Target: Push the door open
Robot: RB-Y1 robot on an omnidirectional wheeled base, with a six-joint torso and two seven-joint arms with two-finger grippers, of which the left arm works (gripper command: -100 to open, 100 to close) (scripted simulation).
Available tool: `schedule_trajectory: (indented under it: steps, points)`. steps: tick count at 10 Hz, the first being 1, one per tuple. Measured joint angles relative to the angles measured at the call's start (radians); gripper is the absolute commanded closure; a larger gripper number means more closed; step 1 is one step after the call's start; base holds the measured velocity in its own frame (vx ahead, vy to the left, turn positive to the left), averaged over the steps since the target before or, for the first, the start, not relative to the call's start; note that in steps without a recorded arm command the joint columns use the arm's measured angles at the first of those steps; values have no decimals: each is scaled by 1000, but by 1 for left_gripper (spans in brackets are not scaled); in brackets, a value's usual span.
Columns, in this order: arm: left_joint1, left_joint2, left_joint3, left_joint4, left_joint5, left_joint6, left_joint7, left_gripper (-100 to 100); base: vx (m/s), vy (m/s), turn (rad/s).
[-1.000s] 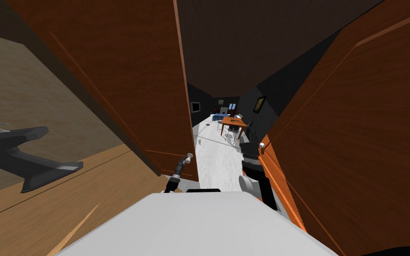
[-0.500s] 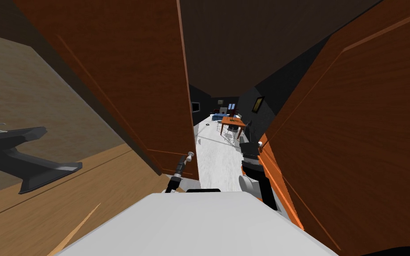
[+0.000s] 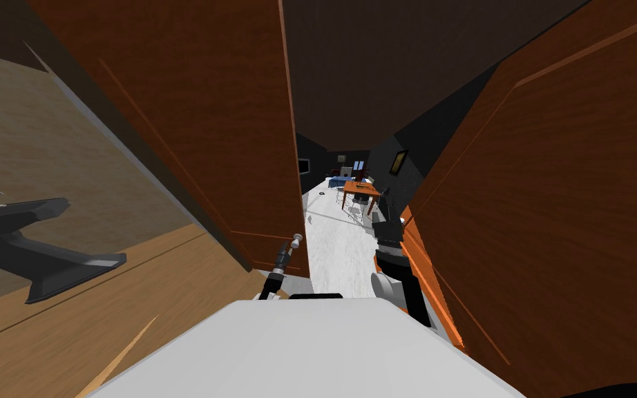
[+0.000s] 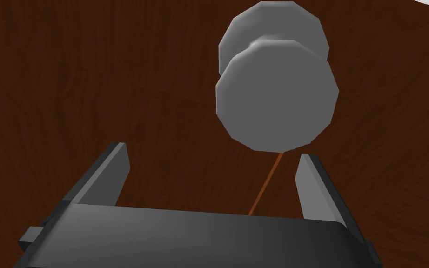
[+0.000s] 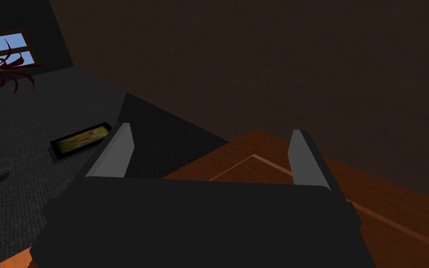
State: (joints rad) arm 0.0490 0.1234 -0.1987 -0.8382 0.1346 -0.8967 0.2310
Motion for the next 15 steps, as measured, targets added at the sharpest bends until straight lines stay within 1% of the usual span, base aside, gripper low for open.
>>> schedule_trajectory:
  steps: [2, 3, 4, 5, 7, 8, 9, 10, 11, 12, 13, 15]
  points:
    - [-8, -4, -12, 7, 23, 2, 50, -100, -38, 25, -18]
    - [-8, -5, -17, 5, 31, 5, 70, -100, -36, 26, -26]
    - [-12, -7, -24, 6, 45, 8, 96, -100, -63, 36, -35]
    - [-20, -10, -34, 12, 64, 11, 125, -100, -50, 23, -19]
    - [-33, -15, -47, 26, 89, 11, 175, -100, -46, 22, -20]
    - [-35, -17, -51, 27, 97, 12, 196, -100, -38, 19, -30]
    - [-40, -19, -58, 30, 111, 14, 221, -100, -59, 25, -38]
    - [-43, -21, -69, 28, 130, 20, 250, -100, -49, 26, -14]
    - [-45, -23, -74, 30, 140, 22, 274, -100, -44, 34, -26]
    - [-51, -26, -82, 34, 154, 24, 301, -100, -40, 22, -15]
    - [-55, -27, -86, 38, 162, 25, 321, -100, -44, 20, -21]
    - [-67, -34, -103, 51, 195, 26, 375, -100, -58, 29, -28]
